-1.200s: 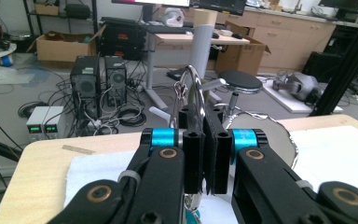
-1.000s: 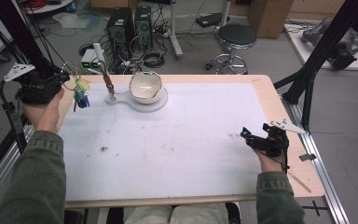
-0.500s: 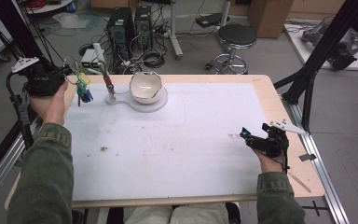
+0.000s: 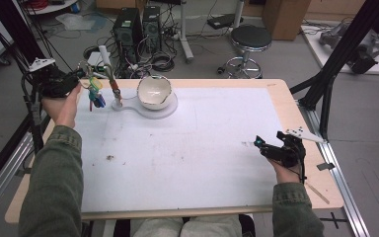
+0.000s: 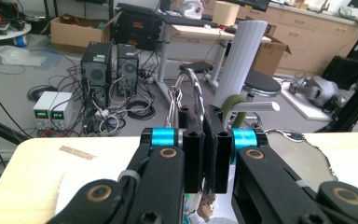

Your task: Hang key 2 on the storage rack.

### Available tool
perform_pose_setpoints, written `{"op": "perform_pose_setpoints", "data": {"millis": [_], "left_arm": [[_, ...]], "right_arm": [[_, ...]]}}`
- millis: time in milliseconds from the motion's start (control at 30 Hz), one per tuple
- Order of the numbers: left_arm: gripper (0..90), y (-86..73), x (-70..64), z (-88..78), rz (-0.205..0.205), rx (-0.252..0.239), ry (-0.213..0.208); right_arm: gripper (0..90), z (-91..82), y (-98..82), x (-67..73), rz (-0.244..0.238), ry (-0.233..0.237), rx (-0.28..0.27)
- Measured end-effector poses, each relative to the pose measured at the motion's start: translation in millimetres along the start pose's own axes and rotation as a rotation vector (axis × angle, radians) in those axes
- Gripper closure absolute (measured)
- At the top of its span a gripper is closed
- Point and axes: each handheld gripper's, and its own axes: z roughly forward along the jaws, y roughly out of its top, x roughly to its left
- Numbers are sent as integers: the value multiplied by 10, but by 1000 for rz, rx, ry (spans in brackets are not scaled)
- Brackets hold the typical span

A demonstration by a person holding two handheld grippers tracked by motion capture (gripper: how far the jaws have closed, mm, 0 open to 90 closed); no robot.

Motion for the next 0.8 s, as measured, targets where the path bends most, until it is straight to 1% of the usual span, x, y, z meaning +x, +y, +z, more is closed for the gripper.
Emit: {"op": "perform_pose_setpoints", "data": {"millis": [100,167,267,333,433,533,600,700,800], "left_arm": [[868,-9,-15,47,3,9,-2],[868,-17,-20,70,4,14,-15],[868,-36,-45,100,10,21,-21],[868,-44,-59,115,19,26,-28],[868,-48,-65,126,20,27,-27],[868,-45,-51,126,29,32,-8],[868,-37,-19,113,35,36,20],[868,-14,50,80,15,26,48],[868,10,91,44,12,17,65]], "right_arm": [[96,-8,-3,-13,5,-2,-3],[96,-11,-4,-18,7,-3,-3],[96,-12,-8,-27,3,-3,-4],[96,-12,-11,-25,8,-2,-3],[96,-8,-13,-19,9,2,1],[96,-2,-17,-12,9,6,4],[96,1,-19,-9,10,7,3],[96,2,-19,-8,8,7,4],[96,5,-19,-9,6,8,2]]}}
